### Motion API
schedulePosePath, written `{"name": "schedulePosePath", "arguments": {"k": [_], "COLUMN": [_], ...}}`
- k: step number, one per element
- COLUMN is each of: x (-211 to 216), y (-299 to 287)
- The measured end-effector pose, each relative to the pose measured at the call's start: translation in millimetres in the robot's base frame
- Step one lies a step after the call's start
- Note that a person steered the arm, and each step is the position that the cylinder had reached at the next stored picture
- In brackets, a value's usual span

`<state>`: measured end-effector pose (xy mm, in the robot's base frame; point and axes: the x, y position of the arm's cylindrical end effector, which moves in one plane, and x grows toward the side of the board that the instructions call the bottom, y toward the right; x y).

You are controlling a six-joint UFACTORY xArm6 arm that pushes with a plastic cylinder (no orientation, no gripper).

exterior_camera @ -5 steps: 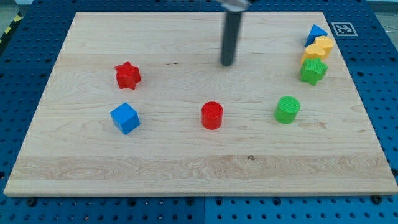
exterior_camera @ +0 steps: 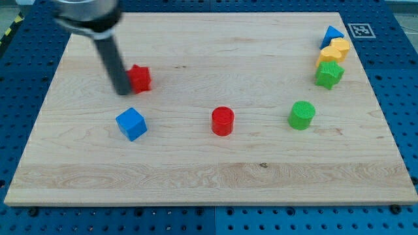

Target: Push the red star below the green star

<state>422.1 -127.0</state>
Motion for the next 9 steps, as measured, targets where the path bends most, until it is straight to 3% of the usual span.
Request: {"name": "schedulePosePath", "arguments": {"k": [1, 3, 4, 5, 6, 7, 8, 9], "x": [-0.2, -27.5, -34.3, -34.4, -34.4, -41.3, -77.2, -76.5], "y": [37.7, -30.1, 17.5, 114.7, 168.2, 132.5, 144.1, 220.8]}}
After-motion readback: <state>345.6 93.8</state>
